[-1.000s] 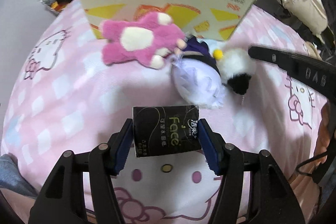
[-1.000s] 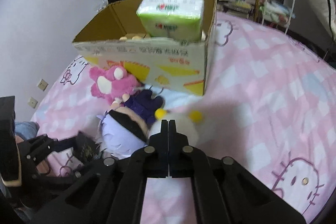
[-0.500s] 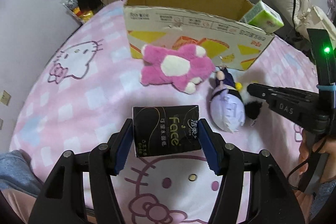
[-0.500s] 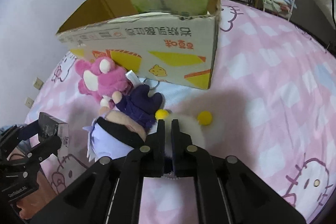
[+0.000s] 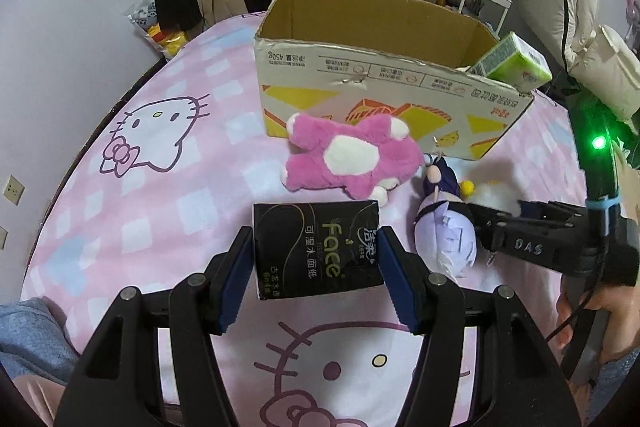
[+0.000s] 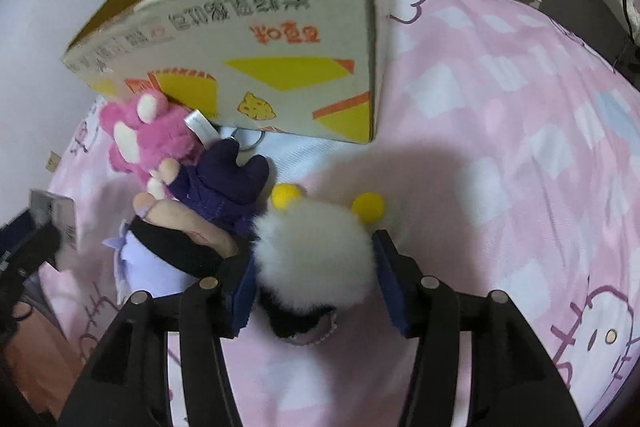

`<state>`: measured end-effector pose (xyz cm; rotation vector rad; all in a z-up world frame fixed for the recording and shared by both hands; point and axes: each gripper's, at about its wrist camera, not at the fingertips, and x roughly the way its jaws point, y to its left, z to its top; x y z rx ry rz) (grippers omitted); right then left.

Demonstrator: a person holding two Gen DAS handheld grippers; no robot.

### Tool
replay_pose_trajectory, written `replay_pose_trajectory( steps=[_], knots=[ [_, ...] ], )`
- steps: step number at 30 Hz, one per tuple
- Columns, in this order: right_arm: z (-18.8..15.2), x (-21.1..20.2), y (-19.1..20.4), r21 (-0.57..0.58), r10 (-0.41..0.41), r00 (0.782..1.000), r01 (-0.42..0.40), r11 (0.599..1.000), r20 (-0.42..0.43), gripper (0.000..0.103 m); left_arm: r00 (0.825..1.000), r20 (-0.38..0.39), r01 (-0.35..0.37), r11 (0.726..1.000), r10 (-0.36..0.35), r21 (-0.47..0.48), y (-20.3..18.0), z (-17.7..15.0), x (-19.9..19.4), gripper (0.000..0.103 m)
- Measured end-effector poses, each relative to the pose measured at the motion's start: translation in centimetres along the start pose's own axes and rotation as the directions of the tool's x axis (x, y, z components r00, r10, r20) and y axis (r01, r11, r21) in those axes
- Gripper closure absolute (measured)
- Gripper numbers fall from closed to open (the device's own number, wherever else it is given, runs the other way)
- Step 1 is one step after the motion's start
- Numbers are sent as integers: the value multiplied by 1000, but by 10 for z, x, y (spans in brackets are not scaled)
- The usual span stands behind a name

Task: Organize soft objects
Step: 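Lift the black packet and white pom-pom plush and carry them over the box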

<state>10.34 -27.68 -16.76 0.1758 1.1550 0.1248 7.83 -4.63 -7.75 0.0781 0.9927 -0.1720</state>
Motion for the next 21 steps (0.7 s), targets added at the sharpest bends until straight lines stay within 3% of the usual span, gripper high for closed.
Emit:
replay_pose_trajectory(
  steps=[2, 3, 11, 14, 18, 21],
  knots=[
    [0, 1, 6, -38, -36, 999, 36, 999, 13, 59, 1000, -4, -19, 1000, 19, 0, 1, 1, 2, 42],
    [0, 0, 7, -51, -35, 999, 36, 998, 20, 72, 1000, -5, -23, 1000, 23, -1, 2, 1, 3, 42],
    [-4, -17, 15, -67, -21, 998, 26, 997, 67, 80, 998, 50, -23, 1000, 23, 0, 5, 2, -7, 43],
    [-4, -29, 16, -56, -12, 995, 17, 998, 102, 91, 996, 94, -11, 1000, 10, 13, 3, 2, -16, 43],
    [-4, -50, 14, -33, 11, 987, -6, 999, 159, 97, 987, 158, 4, 999, -11, 44, -2, 2, -30, 43],
    [-5, -51, 11, -26, 10, 990, -6, 1000, 139, 98, 982, 183, 29, 998, -38, 50, -2, 3, -36, 42]
  ],
)
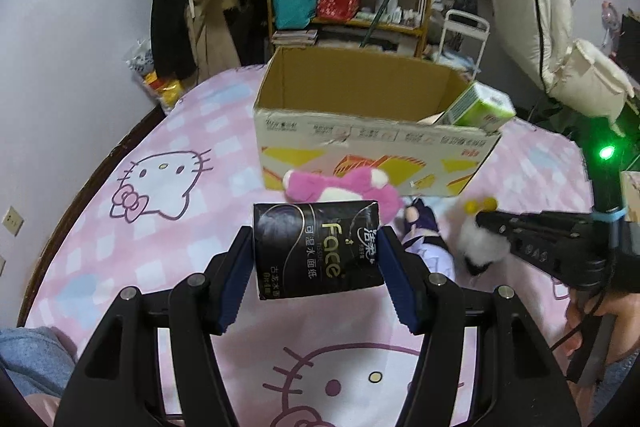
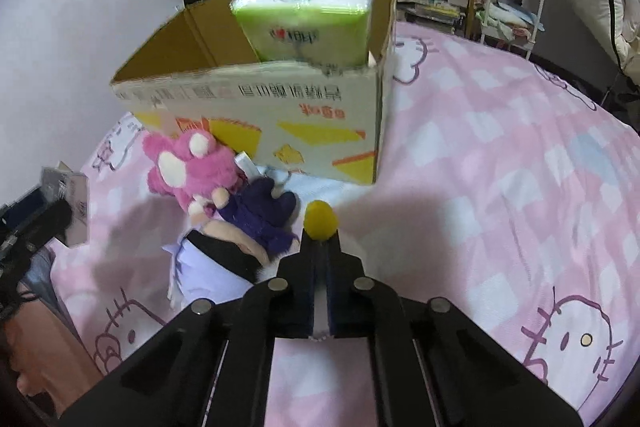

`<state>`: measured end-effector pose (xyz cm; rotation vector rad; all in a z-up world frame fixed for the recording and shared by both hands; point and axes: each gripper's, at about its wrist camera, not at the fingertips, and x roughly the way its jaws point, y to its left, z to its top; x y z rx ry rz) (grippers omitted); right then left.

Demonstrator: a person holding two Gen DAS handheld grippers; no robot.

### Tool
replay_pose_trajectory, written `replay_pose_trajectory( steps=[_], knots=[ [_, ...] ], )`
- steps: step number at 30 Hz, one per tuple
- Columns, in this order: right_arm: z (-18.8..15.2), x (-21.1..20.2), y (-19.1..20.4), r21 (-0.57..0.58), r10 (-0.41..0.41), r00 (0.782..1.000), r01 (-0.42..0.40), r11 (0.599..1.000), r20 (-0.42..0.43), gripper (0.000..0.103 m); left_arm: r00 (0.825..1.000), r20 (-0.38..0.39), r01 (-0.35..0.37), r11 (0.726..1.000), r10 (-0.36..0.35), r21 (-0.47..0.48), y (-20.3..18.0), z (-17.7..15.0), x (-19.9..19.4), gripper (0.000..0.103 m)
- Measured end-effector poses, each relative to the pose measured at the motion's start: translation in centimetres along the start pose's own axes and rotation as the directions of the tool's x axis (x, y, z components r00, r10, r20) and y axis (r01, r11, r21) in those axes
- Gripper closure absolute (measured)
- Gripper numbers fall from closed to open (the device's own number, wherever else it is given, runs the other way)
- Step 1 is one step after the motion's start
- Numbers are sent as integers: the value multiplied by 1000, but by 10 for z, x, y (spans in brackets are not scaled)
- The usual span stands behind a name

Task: Organize soft objects
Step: 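Lift the black packet and white pom-pom plush and carry them over the box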

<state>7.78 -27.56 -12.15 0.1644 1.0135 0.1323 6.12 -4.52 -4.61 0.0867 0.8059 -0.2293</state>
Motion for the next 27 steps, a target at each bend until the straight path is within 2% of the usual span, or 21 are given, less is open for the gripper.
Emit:
replay_pose_trajectory(
  steps=[2, 4, 7, 11, 15, 17, 27],
  knots=[
    [-2, 6, -2, 6, -6, 1000, 6, 1000, -20, 98, 1000, -2, -5, 1000, 5, -2, 0, 0, 0, 42],
    [-2, 3, -3, 8, -19, 1000, 19, 1000, 0, 98, 1000, -3, -3, 1000, 3, -12, 1, 1, -2, 42],
    [1, -15, -2, 19, -8, 998, 6, 1000, 66, 98, 1000, 19, -4, 1000, 4, -29, 5, 2, -7, 43],
    [1, -48, -3, 28, 17, 983, -23, 999, 182, 98, 999, 44, -2, 1000, 3, -22, 6, 6, -13, 43],
    [8, -84, 2, 10, 43, 951, -48, 999, 307, 98, 998, 65, -8, 1000, 9, -11, 8, 11, -17, 43],
    [13, -100, 5, -4, 60, 928, -63, 998, 367, 98, 996, 89, -5, 1000, 5, -2, 7, 16, -21, 43],
    [67, -151, 24, -75, 119, 834, -93, 993, 538, 98, 970, 241, -12, 999, 0, 48, 5, 77, -39, 43]
  ],
)
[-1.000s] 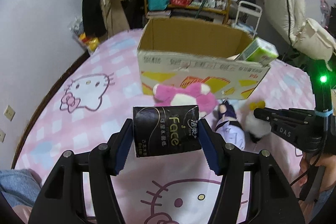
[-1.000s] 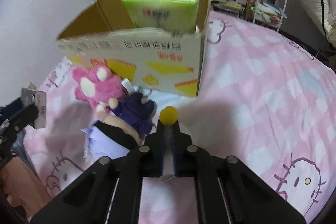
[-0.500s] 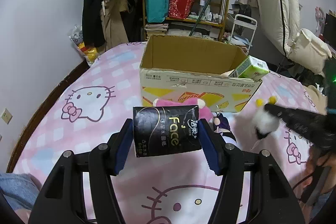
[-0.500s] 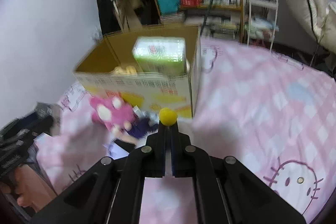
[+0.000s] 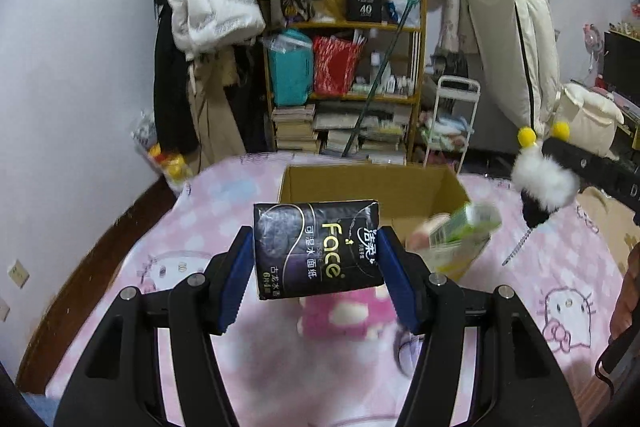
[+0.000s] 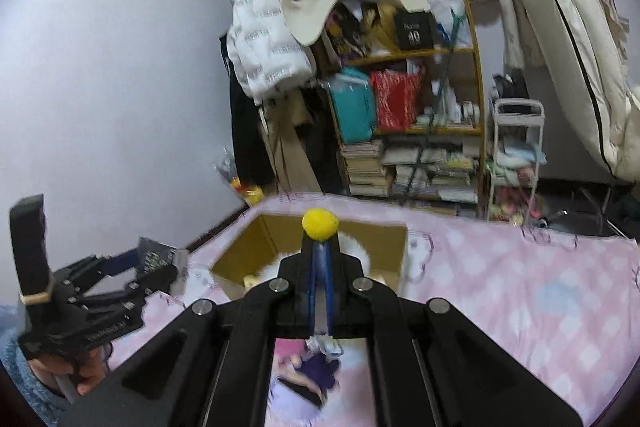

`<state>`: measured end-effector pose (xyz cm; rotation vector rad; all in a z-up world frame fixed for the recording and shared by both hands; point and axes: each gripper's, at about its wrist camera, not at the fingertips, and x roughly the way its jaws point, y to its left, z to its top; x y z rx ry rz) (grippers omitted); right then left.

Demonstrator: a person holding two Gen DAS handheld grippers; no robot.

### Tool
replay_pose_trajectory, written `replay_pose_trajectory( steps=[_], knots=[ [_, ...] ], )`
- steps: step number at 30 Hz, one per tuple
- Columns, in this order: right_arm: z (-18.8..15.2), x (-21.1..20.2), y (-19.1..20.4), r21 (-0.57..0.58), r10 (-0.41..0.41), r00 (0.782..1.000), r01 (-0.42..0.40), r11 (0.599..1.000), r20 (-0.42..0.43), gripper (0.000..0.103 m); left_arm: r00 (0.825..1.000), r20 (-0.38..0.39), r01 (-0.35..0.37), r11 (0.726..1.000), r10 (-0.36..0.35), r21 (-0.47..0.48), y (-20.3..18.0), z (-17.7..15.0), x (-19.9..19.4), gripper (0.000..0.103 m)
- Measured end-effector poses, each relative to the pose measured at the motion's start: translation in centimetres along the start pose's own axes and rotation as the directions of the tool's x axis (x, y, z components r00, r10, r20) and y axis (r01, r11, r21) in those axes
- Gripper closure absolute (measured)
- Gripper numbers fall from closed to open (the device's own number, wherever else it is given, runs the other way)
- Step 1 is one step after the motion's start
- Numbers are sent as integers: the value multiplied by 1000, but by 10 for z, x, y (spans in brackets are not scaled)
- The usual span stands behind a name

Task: Organize soft objects
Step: 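Lift the black packet and white pom-pom plush and carry them over the box, then open both tools to drop the packet and pom-pom plush into the box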

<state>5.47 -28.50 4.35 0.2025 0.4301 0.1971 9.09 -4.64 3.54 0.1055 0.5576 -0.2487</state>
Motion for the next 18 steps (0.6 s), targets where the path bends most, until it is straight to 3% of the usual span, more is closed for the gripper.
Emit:
replay_pose_trajectory(
  steps=[7, 13, 18],
  knots=[
    [31, 24, 5, -29, 17, 997, -15, 999, 77, 98, 996, 90, 22, 999, -26, 44, -5, 39, 21, 42],
    [17, 52, -6, -7, 11, 998, -11, 1000, 65, 98, 994, 97, 43, 998, -48, 51, -6, 36, 51, 42],
    [3, 77, -19, 14, 14, 1000, -14, 1000, 20, 98, 996, 43, 72, 997, -73, 32, -7, 28, 82, 42]
  ],
)
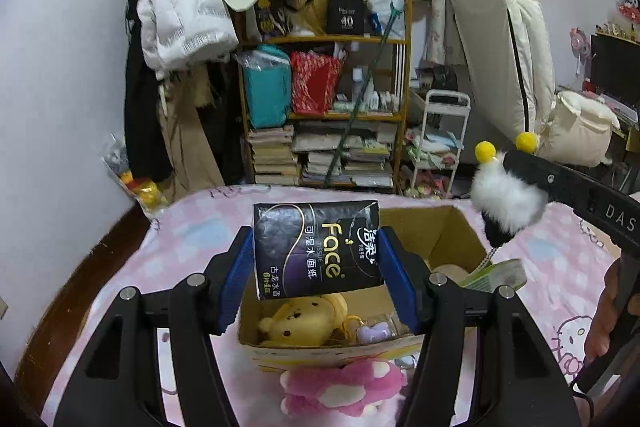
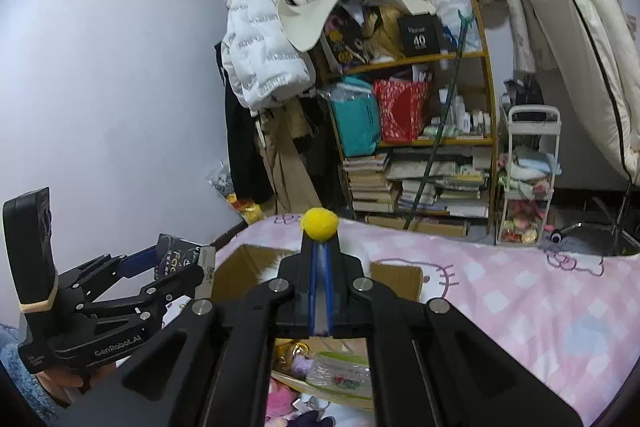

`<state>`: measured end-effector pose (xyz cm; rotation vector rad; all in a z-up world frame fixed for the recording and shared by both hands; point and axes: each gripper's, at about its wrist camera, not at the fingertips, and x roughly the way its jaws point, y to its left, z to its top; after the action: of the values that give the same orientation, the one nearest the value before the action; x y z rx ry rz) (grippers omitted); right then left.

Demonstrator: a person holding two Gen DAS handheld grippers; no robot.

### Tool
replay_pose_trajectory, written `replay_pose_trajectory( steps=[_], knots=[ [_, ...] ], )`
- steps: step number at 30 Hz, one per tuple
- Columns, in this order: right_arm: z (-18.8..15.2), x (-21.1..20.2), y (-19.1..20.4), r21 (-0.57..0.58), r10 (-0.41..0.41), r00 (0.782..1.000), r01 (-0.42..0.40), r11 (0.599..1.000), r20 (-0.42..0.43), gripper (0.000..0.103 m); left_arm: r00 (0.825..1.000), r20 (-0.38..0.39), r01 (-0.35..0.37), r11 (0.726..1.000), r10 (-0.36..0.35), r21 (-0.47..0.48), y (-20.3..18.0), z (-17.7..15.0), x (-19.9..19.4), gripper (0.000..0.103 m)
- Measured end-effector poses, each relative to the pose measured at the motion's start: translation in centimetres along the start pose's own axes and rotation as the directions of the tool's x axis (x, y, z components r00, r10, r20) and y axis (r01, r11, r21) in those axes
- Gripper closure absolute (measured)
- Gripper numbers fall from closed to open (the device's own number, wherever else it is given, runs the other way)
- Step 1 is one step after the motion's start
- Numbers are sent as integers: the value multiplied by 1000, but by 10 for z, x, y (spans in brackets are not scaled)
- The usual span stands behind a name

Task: Organize soft objects
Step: 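Open both tools to drop the packet and pom-pom plush into the box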

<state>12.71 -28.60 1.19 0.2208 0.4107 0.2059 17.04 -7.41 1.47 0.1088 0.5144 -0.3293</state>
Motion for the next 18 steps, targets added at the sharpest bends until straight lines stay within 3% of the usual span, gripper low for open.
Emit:
replay_pose_trajectory(
  steps=[12, 18],
  knots=[
    [-17, 30, -19, 35, 12, 995, -8, 999, -100, 96, 993, -117, -18, 1000, 19, 8, 3, -21, 47, 41],
    [-20, 30, -19, 45, 15, 992, -9, 999, -123, 95, 991, -132, -23, 1000, 20, -19, 9, -26, 45, 31]
  ],
)
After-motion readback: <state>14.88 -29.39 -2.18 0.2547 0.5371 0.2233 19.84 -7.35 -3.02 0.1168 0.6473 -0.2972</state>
